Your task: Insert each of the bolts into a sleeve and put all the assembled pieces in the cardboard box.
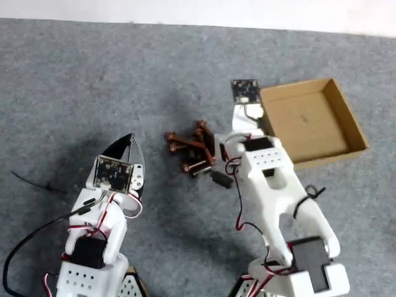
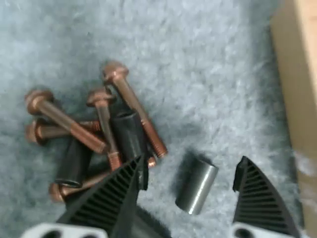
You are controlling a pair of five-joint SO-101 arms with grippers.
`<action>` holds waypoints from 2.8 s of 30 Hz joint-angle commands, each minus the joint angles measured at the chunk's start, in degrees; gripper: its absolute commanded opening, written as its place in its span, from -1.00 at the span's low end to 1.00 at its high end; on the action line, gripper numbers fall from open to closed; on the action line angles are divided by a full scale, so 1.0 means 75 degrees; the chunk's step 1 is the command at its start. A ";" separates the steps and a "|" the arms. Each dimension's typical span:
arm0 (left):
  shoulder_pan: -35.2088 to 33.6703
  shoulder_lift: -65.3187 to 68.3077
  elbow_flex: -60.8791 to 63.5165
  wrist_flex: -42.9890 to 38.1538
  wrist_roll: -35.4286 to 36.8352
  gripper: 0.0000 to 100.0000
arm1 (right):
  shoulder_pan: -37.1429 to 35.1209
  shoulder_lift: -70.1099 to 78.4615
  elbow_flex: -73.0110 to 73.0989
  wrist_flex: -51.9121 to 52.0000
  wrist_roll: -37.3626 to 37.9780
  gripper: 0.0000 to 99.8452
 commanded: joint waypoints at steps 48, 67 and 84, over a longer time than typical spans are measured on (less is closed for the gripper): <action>-0.0803 1.1950 -0.5996 -0.2462 0.1184 -0.99 | -0.0862 0.0147 -0.0393 -0.1213 -0.0035 -0.47; -0.0815 1.1985 -0.5996 -0.2462 0.1184 -0.99 | -0.0041 0.0123 0.0041 -0.0967 -0.1160 -0.47; -0.0826 1.1962 -0.5984 -0.2426 0.1184 -0.99 | 0.0264 0.0135 0.0791 -0.0533 -0.1500 -0.47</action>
